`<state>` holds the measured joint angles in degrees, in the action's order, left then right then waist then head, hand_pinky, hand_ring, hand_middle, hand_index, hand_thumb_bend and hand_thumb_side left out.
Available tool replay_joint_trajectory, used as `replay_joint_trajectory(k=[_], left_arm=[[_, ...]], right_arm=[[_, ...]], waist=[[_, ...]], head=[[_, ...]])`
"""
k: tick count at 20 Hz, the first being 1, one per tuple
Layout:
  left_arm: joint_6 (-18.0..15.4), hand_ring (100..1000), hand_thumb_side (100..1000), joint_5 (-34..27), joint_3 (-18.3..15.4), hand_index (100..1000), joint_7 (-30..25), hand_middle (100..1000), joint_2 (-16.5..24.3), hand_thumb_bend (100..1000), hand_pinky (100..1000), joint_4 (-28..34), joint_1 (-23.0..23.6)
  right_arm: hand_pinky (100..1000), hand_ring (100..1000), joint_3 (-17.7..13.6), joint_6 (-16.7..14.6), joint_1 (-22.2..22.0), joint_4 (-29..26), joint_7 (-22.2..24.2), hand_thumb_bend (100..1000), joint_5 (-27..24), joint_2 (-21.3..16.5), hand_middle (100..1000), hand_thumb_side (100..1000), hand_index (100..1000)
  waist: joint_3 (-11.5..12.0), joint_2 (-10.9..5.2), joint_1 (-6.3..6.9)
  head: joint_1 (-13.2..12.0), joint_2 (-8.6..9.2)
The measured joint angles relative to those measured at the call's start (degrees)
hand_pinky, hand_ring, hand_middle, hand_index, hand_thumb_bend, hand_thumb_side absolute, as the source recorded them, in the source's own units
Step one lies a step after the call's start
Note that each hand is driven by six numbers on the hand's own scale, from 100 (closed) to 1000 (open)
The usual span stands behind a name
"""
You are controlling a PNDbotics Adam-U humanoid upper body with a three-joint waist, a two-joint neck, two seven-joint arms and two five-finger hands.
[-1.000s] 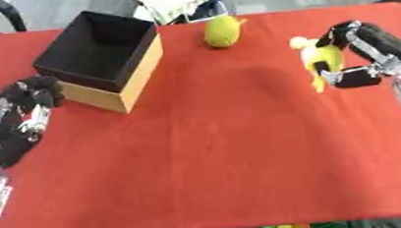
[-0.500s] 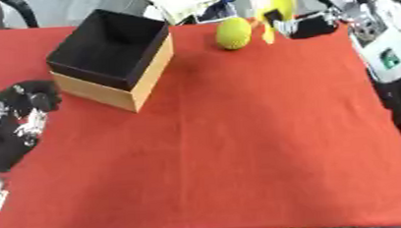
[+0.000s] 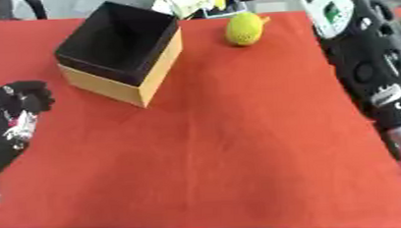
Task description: Pick up objects on the table and place them in the box.
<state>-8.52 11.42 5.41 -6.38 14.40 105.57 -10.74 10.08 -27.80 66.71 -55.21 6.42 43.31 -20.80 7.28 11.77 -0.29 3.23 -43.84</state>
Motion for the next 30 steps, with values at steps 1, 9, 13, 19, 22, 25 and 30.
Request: replay_joint_trajectory(k=[1,9,13,19,22,25,30], left_arm=[[-0.04,639,598,-0.14,0.2,763,-0.25,616,-0.08,100,641,0.07,-0.42],[-0.26,638,594,-1.36,1.72,763,-2.01,611,-1.03,100,641,0.4,-3.2],[-0.25,637,596,-1.7,2.09,763,-2.5,609,-1.45,100,640,0.44,-3.88],[-0.23,637,597,-1.84,2.3,764,-2.89,607,-1.6,100,640,0.44,-3.98],[-0.23,637,597,-1.86,2.4,765,-2.92,607,-1.96,100,640,0.44,-3.99],[-0.23,636,598,-1.86,2.46,765,-2.92,607,-1.96,100,640,0.44,-3.99],[-0.23,636,597,-1.86,2.56,766,-2.92,607,-1.96,100,640,0.44,-3.99]], right_arm=[[647,589,-0.35,0.06,0.66,0.7,-0.32,138,0.79,0.64,413,100,478],[647,598,-3.75,2.14,2.88,6.76,-3.4,100,6.45,5.28,434,100,501],[660,613,-4.94,2.81,2.9,9.71,-4.06,100,8.82,7.52,455,100,525],[700,699,-5.12,2.33,2.52,12.33,-2.39,100,12.1,10.65,646,100,756],[734,771,-5.0,1.77,1.96,12.68,-1.15,100,14.05,11.64,775,100,876],[764,823,-4.75,1.36,1.81,12.63,-0.51,192,15.9,11.98,860,260,935],[786,857,-4.76,1.12,1.85,11.98,-0.66,256,16.47,12.0,914,370,960]], waist=[[0.85,0.23,-0.08],[6.56,1.72,-0.63],[8.18,2.18,-0.79],[8.79,2.42,-0.82],[8.8,2.47,-0.81],[8.64,2.47,-0.81],[8.15,2.47,-0.81]], head=[[0.67,0.0],[6.26,0.0],[8.28,0.0],[9.54,0.0],[9.78,0.0],[9.79,0.0],[9.67,0.0]])
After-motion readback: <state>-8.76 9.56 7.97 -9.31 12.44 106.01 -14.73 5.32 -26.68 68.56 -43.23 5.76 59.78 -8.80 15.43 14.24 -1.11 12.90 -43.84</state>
